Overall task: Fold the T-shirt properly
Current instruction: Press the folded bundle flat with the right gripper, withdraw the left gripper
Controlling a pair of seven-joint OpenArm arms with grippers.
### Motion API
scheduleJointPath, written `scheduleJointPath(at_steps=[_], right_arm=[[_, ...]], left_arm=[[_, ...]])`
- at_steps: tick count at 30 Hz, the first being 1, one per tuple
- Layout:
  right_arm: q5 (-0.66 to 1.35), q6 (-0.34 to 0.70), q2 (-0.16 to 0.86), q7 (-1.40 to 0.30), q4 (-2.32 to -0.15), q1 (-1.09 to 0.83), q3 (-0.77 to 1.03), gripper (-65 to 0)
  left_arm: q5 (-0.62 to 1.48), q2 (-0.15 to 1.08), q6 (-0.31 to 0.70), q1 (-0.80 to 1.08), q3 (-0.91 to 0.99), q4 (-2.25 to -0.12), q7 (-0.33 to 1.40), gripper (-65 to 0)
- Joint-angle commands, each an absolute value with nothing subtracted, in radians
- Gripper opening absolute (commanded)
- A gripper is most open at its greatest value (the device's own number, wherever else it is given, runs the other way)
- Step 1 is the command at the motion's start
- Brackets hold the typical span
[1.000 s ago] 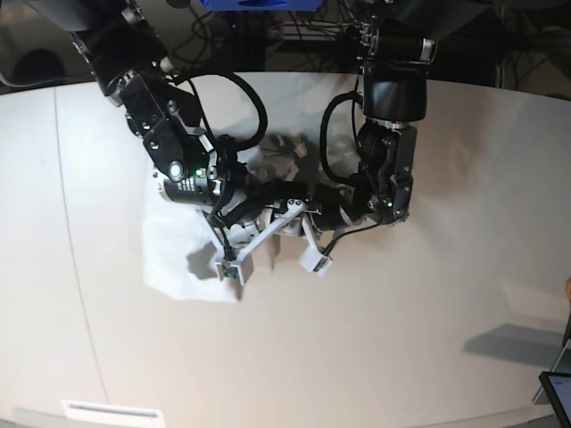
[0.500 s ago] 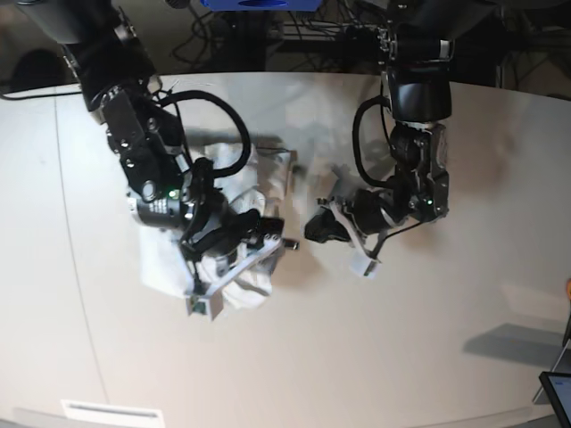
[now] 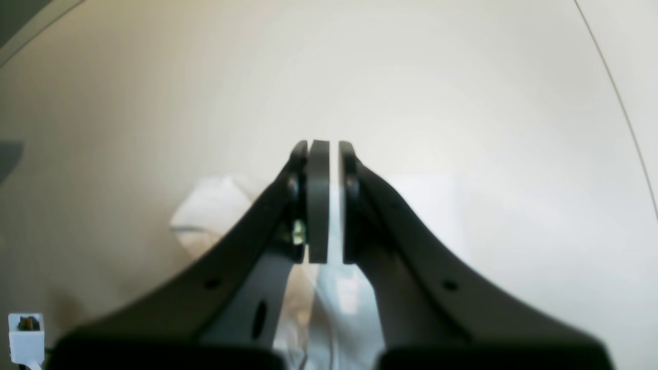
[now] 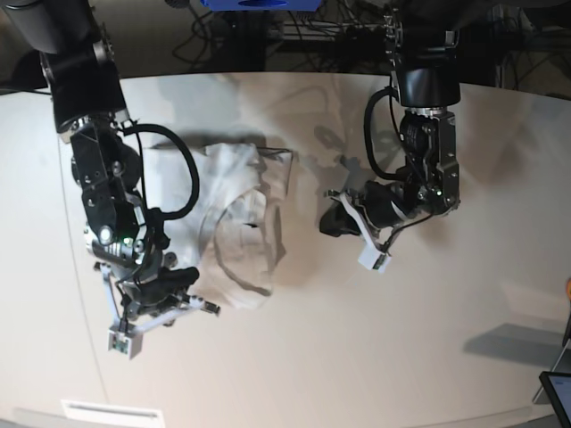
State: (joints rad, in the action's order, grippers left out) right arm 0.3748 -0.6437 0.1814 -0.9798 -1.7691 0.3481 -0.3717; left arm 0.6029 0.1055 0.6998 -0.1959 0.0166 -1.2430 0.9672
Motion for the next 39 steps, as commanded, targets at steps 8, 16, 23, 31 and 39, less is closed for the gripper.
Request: scheduleJointPath(at_steps=[8, 16, 23, 31, 39], right_arm=[[0.366, -0.527, 0.165, -0.924, -1.6, 0.453, -0.374, -61.2], [0.363, -0.487, 0.125, -0.934, -1.52, 0.453, -0.427, -61.2], [0.363, -0.489, 0.12, -1.018, -1.554, 0.407, -0.467, -61.4], [0.361, -0.489, 0.13, -1.013, -1.6, 0.355, -0.466, -61.4], [0.361, -0.601, 0.168, -1.063, -1.891, 0.318, -0.456, -61.4]], left_arm=[[0.602, 0.113, 0.698, -0.199, 0.018, -1.257, 0.966, -65.0], [0.602, 0.113, 0.698, -0.188, 0.019, -1.259, 0.966, -65.0], [0.601, 0.113, 0.698, -0.186, 0.027, -1.257, 0.966, -65.0], [0.601, 0.111, 0.698, -0.188, 0.028, -1.257, 0.966, -65.0], [0.601, 0.113, 0.698, -0.185, 0.028, -1.264, 0.966, -65.0]])
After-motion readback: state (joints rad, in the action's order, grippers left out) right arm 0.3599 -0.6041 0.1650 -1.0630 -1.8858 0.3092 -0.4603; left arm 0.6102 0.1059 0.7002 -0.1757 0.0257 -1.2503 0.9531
